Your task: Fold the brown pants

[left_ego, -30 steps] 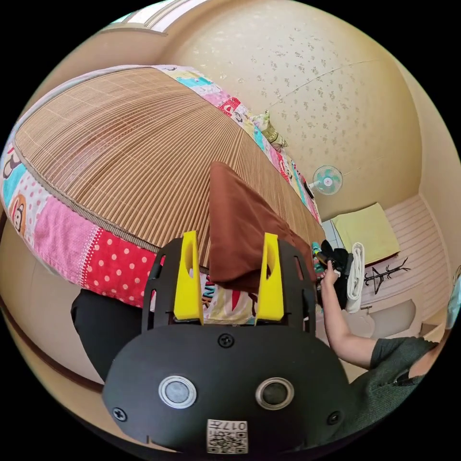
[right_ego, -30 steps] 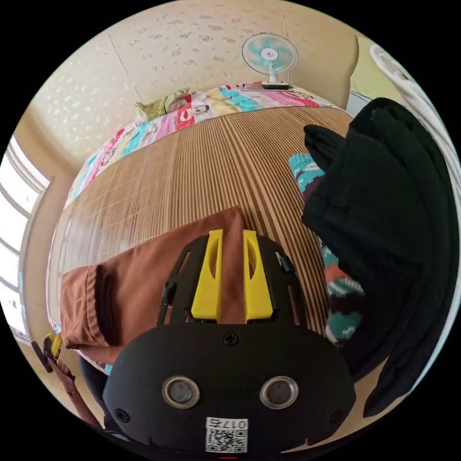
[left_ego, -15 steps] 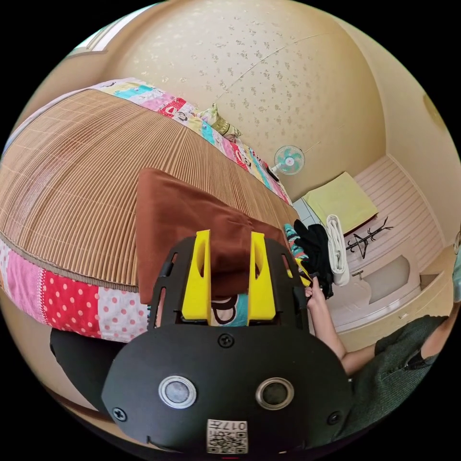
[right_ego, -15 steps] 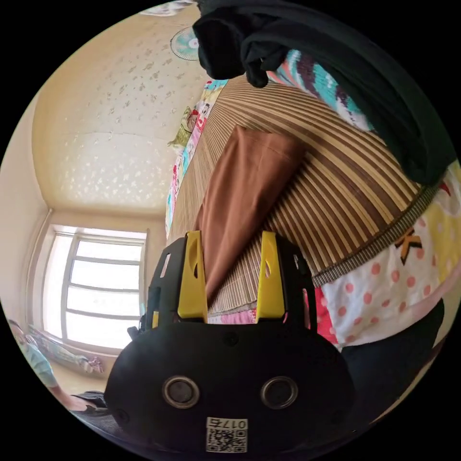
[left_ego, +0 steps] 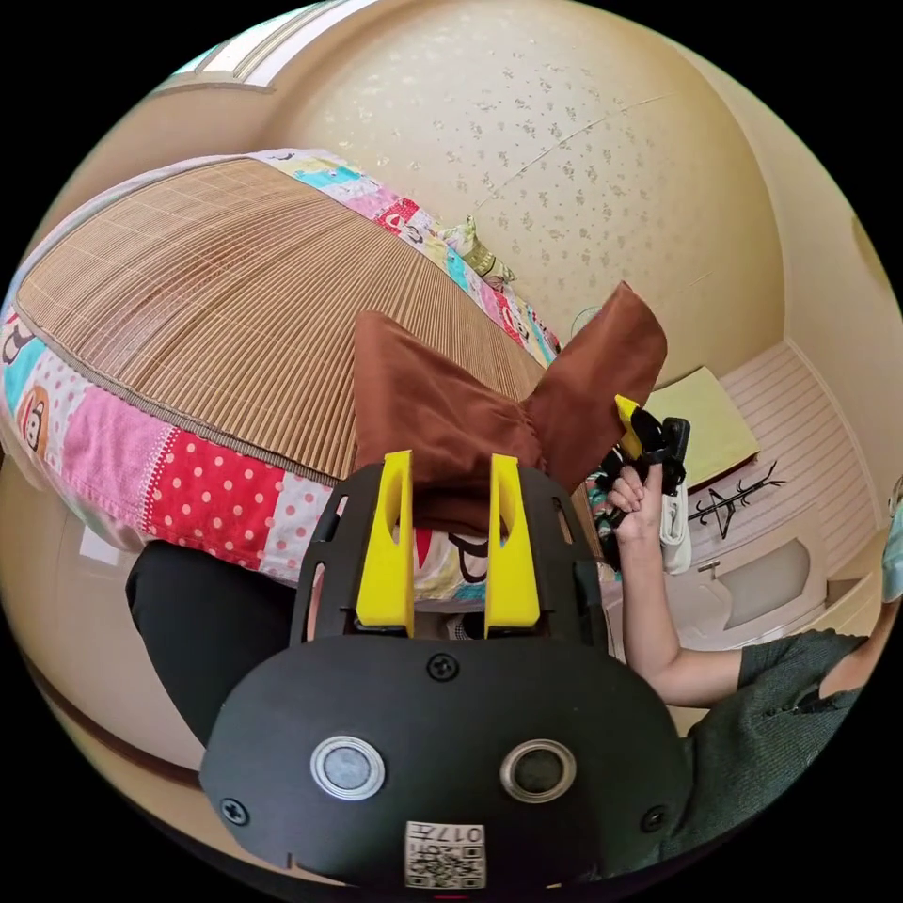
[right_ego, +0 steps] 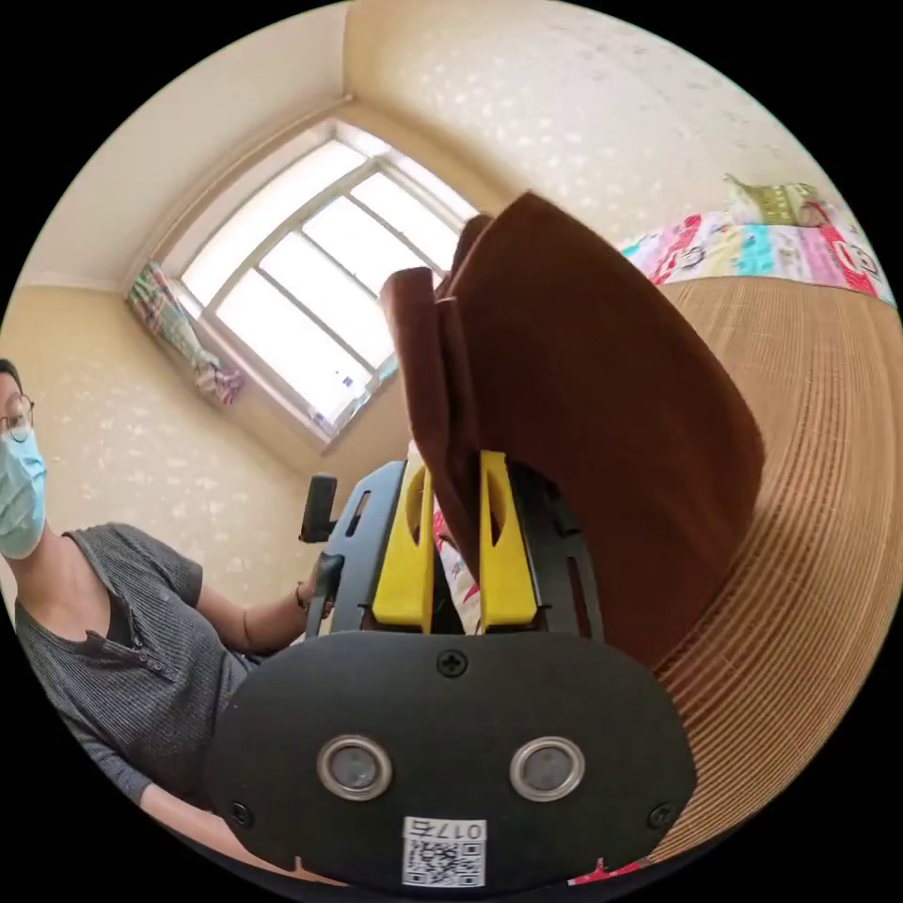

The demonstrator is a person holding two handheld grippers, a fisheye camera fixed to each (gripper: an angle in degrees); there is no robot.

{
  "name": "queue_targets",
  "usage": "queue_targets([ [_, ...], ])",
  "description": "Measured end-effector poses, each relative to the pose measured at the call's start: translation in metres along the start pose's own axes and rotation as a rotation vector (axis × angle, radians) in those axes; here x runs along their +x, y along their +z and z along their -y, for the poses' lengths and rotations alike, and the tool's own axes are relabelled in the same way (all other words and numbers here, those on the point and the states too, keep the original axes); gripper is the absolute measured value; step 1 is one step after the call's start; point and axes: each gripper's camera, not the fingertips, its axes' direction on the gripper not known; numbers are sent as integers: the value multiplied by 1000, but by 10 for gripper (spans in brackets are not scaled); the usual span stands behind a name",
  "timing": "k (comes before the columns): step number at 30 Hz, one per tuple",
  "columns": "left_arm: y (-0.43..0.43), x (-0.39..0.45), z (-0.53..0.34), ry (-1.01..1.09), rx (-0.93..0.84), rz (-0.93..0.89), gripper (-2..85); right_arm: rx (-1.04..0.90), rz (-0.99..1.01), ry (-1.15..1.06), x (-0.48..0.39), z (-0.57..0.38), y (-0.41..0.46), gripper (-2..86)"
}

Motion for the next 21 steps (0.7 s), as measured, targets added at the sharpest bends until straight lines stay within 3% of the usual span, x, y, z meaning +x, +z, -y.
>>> queue_targets([
  [4, -17, -11, 12, -39, 36, -29, 134, -100, 56, 59, 2, -33, 72, 129],
  [8, -27, -20, 26, -65, 37, 10, 165, 14, 77, 135, 19, -81, 65, 126],
  [14, 5, -44, 93, -94, -73, 103, 235, 126, -412, 336, 60, -114, 18, 175],
  [18, 51, -72, 121, -197, -231, 1, 233, 15, -304, 499, 140, -130, 31, 206],
  [21, 69, -73, 124, -180, -303, -55, 186, -80, -160, 501, 176, -139, 60, 151],
])
